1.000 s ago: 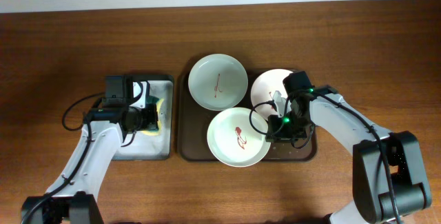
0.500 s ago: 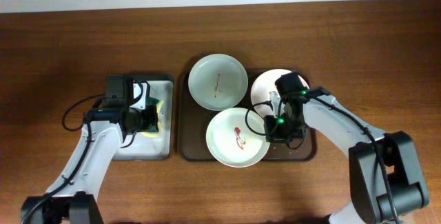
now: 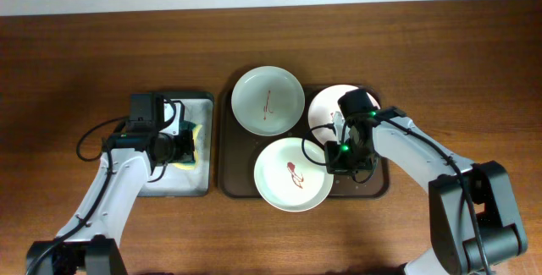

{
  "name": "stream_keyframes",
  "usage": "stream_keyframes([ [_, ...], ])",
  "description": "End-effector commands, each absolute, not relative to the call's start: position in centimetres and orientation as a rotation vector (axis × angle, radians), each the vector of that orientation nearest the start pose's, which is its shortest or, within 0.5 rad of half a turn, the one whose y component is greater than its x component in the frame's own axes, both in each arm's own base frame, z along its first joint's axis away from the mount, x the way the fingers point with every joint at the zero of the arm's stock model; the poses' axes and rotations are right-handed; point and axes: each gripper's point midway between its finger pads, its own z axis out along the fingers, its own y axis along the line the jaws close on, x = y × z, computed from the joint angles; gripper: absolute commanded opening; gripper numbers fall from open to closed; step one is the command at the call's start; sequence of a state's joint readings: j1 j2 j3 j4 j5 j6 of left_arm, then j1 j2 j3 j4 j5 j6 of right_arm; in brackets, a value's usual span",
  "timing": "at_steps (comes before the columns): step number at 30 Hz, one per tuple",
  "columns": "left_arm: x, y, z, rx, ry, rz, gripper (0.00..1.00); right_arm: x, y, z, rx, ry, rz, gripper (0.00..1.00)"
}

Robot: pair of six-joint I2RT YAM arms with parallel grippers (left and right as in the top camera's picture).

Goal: Clean dirty plates on tray and stack at the side
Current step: 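Reach right gripper to the front white plate and grip its rim, then scrub the front plate with the sponge in the left gripper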

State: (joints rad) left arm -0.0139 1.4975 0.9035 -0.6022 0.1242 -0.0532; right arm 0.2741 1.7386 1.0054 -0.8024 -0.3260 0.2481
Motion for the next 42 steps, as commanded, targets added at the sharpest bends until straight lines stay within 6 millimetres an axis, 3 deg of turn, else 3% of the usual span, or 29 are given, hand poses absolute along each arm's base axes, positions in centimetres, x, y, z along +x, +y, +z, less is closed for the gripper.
stream_keyframes([
  [1,33.3,-3.0,7.5,-0.031,2.726,-0.219,0.0,27.8,13.4,1.9,-0.001,3.131,0.491,0.04],
  [14,33.3,-3.3,7.5,-0.025,2.723,-0.247,0.0,28.6,14.1,2.1,-0.002,3.09,0.543,0.04],
  [17,33.5,-5.7,8.4,0.022,2.687,-0.437,0.0,28.6,14.1,2.1,-0.002,3.09,0.543,0.04],
  [20,33.9,-9.6,10.4,0.111,2.607,-0.692,0.0,28.6,14.1,2.1,-0.002,3.091,0.543,0.04],
  [31,32.7,-21.1,12.4,0.019,2.575,-0.988,0.0,28.6,14.1,2.1,-0.001,3.091,0.543,0.04],
  [36,32.1,-24.2,11.3,-0.12,2.629,-1.086,0.0,28.6,14.1,2.1,-0.002,3.091,0.543,0.04],
  [42,31.1,-26.9,8.2,-0.18,2.721,-1.12,0.0,28.6,14.1,2.1,-0.002,3.09,0.543,0.04],
])
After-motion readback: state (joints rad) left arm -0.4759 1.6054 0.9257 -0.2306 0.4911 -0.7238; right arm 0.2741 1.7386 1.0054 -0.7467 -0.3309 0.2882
